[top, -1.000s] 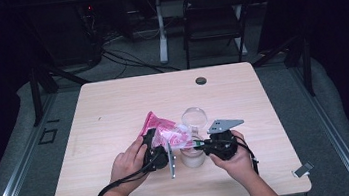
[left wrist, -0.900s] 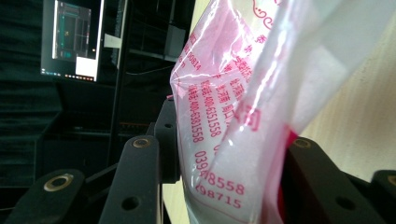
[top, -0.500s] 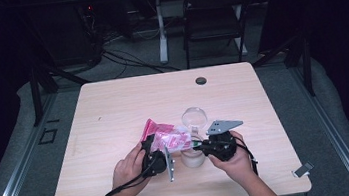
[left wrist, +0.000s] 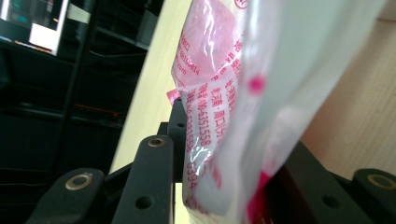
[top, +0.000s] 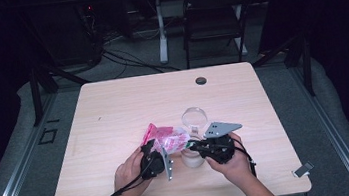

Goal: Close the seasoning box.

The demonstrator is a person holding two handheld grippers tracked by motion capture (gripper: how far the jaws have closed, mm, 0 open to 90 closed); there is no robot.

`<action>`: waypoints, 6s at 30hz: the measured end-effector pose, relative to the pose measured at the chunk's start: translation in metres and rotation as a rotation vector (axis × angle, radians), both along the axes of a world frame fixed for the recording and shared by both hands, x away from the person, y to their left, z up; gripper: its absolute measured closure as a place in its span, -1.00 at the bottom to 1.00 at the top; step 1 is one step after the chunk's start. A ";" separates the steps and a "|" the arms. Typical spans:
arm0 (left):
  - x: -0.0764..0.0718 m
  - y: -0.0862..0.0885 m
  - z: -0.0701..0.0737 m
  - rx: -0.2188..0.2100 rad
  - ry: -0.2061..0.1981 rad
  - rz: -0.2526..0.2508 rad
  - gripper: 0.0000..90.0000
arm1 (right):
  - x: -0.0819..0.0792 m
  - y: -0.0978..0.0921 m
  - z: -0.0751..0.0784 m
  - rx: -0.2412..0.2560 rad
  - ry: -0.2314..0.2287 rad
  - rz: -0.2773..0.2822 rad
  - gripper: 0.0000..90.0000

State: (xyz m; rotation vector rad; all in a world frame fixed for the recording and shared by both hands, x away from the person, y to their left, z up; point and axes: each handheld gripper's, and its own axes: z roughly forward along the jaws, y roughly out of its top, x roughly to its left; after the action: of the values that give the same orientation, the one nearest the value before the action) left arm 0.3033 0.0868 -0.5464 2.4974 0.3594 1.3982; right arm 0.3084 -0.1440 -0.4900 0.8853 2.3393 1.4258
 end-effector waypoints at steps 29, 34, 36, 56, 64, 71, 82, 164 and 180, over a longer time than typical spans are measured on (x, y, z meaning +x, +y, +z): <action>0.024 0.028 -0.013 -0.466 0.316 0.048 0.64 | -0.001 -0.005 0.003 0.130 -0.111 -0.008 -0.04; 0.029 0.036 -0.013 -0.546 0.359 0.066 0.65 | 0.001 -0.011 0.004 0.167 -0.110 -0.038 -0.03; 0.031 0.040 -0.013 -0.579 0.378 0.074 0.66 | 0.002 -0.013 0.004 0.176 -0.108 -0.054 -0.03; 0.041 0.068 -0.005 -0.786 0.442 0.118 0.70 | 0.008 -0.023 -0.001 0.205 -0.078 -0.121 -0.02; 0.039 0.083 0.005 -0.859 0.425 0.138 0.70 | 0.009 -0.023 -0.002 0.207 -0.075 -0.127 -0.02; 0.038 0.104 0.028 -0.875 0.379 0.169 0.70 | 0.009 -0.026 -0.001 0.216 -0.073 -0.133 -0.02; 0.022 0.159 0.029 -0.860 0.310 0.280 0.70 | 0.009 -0.028 -0.001 0.217 -0.072 -0.140 -0.01; 0.021 0.222 0.010 -1.052 0.218 0.483 -0.02 | 0.011 -0.024 -0.006 0.188 -0.066 -0.152 0.01; 0.012 0.209 0.026 -1.037 0.179 0.413 -0.02 | 0.011 -0.025 -0.007 0.191 -0.067 -0.164 0.01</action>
State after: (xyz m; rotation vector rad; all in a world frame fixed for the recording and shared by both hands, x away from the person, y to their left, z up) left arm 0.3149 0.2963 -0.5207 1.6967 1.2990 0.7444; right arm 0.3196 -0.1690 -0.4971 1.0362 2.0560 1.6014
